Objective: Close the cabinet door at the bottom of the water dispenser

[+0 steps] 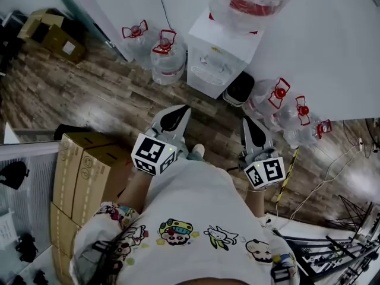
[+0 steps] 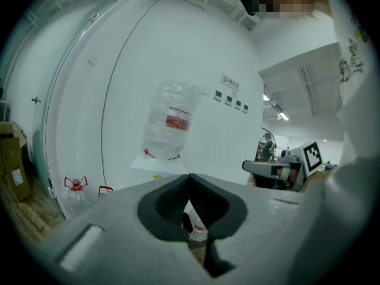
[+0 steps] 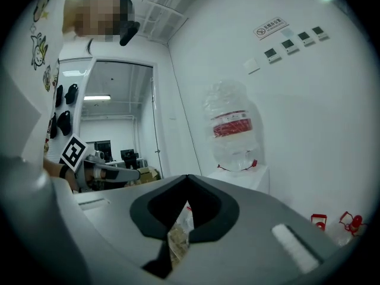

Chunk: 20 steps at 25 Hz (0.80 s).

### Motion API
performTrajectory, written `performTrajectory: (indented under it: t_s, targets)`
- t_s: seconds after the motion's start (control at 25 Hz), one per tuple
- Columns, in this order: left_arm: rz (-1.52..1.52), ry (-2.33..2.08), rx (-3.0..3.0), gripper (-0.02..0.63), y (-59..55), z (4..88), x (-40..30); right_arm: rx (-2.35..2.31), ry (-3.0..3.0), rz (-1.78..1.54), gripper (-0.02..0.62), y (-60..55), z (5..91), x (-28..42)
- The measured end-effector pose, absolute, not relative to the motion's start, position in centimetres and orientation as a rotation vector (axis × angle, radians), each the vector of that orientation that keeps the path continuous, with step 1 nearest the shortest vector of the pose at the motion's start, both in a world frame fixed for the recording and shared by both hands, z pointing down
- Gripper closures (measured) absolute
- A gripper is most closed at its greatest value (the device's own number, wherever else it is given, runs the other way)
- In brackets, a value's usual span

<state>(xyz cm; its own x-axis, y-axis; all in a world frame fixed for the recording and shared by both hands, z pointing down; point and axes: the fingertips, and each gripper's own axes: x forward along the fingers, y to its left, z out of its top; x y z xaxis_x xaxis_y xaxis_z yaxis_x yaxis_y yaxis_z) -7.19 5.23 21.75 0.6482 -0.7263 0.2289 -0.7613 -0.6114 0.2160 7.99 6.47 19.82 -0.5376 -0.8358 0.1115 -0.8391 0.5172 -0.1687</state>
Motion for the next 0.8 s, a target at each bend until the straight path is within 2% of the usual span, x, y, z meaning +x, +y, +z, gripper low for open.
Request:
performTrajectory:
  t_s: [0.8]
  targets:
    - [0.181, -1.096, 2.596, 0.606, 2.7, 21.4, -7.2, 1.664, -2.648, 0.339, 0.586, 4.8, 19.2, 8.8]
